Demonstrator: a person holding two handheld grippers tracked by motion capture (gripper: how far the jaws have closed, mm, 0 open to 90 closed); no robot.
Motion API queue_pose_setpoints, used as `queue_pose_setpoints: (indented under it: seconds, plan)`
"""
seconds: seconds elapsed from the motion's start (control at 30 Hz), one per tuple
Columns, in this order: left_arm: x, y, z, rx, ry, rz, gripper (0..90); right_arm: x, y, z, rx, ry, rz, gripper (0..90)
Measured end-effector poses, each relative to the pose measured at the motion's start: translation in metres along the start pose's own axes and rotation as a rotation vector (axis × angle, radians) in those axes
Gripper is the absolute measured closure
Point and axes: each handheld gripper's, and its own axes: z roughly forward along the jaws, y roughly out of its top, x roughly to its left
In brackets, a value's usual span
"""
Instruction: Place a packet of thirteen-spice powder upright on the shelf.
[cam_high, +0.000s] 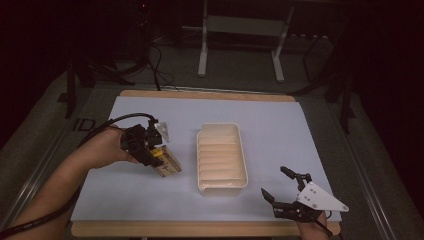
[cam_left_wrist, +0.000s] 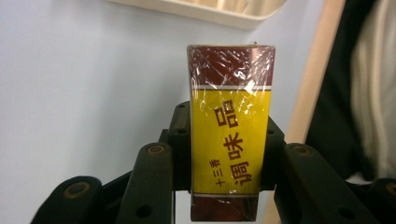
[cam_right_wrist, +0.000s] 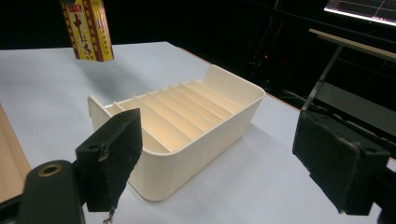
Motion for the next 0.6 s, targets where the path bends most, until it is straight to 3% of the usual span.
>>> queue_pose_setpoints:
  seconds: [0.1, 0.3, 0.43, 0.47, 0.6]
  plan:
    - [-0.002, 0.004, 0.0, -0.001, -0.008, 0.0, 68.3, 0.0, 0.0, 0.0, 0.0, 0.001, 0.001, 16.0]
    - [-0.005, 0.015, -0.004, -0.048, -0.035, 0.013, 68.3, 0.0, 0.0, 0.0, 0.004, 0.002, -0.004, 16.0]
    - [-0.009, 0.024, -0.005, -0.05, -0.009, 0.01, 68.2, 0.0, 0.0, 0.0, 0.005, 0.002, -0.002, 16.0]
    - [-0.009, 0.027, -0.006, -0.048, -0.023, 0.004, 68.2, 0.0, 0.0, 0.0, 0.004, 0.002, -0.002, 16.0]
    - [-0.013, 0.036, -0.008, -0.063, -0.017, 0.037, 68.2, 0.0, -0.001, 0.0, 0.005, 0.004, -0.003, 16.0]
